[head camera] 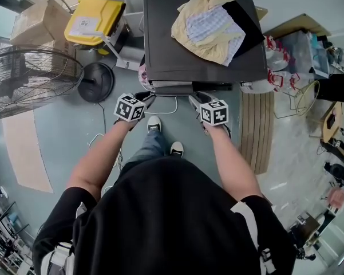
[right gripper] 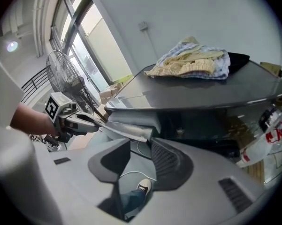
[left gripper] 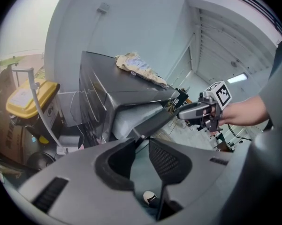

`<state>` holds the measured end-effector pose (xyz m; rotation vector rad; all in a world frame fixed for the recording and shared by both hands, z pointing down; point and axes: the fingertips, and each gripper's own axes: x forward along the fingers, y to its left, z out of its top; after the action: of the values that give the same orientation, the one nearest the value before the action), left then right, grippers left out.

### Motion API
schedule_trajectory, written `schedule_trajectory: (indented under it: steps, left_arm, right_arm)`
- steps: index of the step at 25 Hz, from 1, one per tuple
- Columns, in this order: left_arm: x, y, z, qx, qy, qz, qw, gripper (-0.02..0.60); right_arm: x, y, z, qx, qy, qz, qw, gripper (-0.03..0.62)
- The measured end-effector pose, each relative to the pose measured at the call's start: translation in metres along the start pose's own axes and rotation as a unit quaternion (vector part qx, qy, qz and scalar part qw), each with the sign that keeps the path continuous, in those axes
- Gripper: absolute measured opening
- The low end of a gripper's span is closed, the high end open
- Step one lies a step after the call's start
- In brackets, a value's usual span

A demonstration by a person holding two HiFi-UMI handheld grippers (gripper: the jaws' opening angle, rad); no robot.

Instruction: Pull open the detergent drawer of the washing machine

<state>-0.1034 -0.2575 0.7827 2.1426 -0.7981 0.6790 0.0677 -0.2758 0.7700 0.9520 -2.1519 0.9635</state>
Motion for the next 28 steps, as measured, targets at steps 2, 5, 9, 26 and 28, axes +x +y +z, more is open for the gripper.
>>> schedule_trajectory:
  steps: [2, 5, 9, 26, 28]
  left_arm:
    - [-0.002, -0.004, -0.004, -0.001, 0.002, 0.0, 1.0, 0.098]
    - [-0.003, -0.009, -0.01, -0.004, 0.003, 0.001, 1.0, 0.098]
    - [-0.005, -0.018, -0.016, -0.007, 0.005, 0.002, 1.0, 0.098]
    - [-0.016, -0.047, -0.046, -0.016, 0.014, 0.009, 0.9997, 0.098]
    - [-0.017, -0.05, -0.048, -0.017, 0.014, 0.009, 0.9997, 0.098]
  right_arm:
    - [-0.003, 0.002, -0.005, 0.002, 0.001, 0.001, 1.0, 0.14]
    - [-0.006, 0.004, -0.011, 0.005, 0.002, 0.005, 1.0, 0.14]
    - [-0.012, 0.006, -0.02, 0.007, 0.006, 0.011, 1.0, 0.14]
    - [-0.034, 0.022, -0.053, 0.004, 0.018, 0.03, 0.999, 0.138]
    - [-0.036, 0.024, -0.055, 0.003, 0.018, 0.031, 0.999, 0.138]
